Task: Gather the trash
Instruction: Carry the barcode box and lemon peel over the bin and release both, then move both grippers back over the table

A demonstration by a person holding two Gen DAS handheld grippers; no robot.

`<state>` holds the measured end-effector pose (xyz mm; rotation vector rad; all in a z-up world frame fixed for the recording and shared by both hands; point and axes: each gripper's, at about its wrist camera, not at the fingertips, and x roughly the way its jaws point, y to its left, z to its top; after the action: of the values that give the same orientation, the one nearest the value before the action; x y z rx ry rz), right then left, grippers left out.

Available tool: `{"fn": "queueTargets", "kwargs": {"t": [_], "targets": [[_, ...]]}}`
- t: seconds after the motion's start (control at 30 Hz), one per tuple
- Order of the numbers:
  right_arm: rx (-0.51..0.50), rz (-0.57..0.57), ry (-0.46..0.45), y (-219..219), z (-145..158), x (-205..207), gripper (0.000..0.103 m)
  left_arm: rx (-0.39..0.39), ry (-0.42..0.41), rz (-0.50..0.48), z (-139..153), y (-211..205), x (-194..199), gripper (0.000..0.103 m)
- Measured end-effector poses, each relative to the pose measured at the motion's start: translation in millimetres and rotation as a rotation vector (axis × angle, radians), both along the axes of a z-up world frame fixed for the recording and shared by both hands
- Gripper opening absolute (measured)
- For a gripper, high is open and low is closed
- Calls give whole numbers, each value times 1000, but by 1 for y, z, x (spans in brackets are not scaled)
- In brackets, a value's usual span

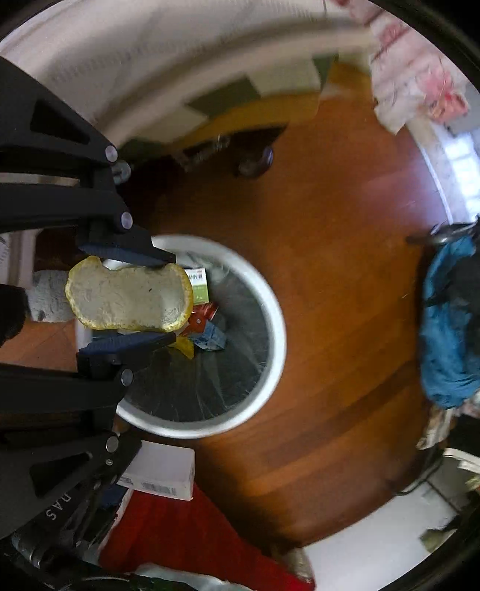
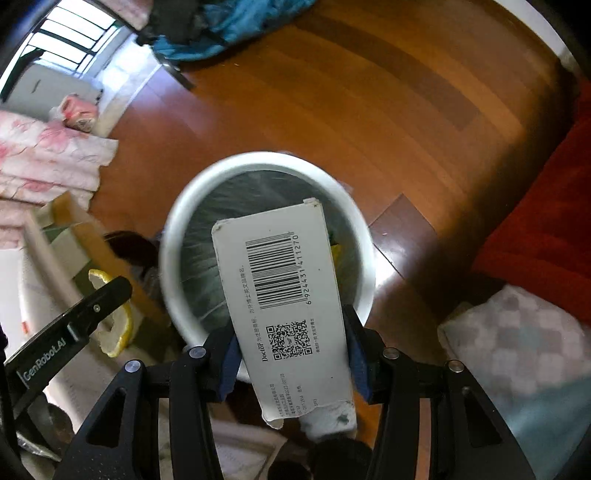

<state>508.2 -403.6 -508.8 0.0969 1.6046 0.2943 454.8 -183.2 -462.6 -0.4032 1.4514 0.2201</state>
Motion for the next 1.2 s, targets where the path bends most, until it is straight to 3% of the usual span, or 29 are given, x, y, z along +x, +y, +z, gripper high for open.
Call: {"fn": "queueTargets", "kwargs": {"t": [0.1,0.23,0.47,0.57,0.63,0.7,0.77,0.87,1.2], "targets": [[-4,-16,30,-7,-40,8,52,-12,25,-16,-29,-6,14,31],[-4,-24,53,-14,-71,16,52,-19,37,-44,-49,-15,21,31],[0,31,29,-4,-78,22,53,-40,47,-51,-53,-16,26,33],[-11,29,21,-2,-68,21,56,-22,54,-35,-52,-12,23,34],[-29,32,-4,1,-56,21,78,-8,53,-34,-44,-10,21,43],[-30,34,-24,1,-41,19,86,8,41,-24,-35,-6,17,76],[-50,39,-42,2,-26,18,86,24,39,-22,-26,-3,13,96],[-91,62,-76,6,-5,14,98,52,40,-30,-10,-3,6,97],[-202,70,-126,3,46,-4,100,100,19,-30,34,5,-12,97]]}}
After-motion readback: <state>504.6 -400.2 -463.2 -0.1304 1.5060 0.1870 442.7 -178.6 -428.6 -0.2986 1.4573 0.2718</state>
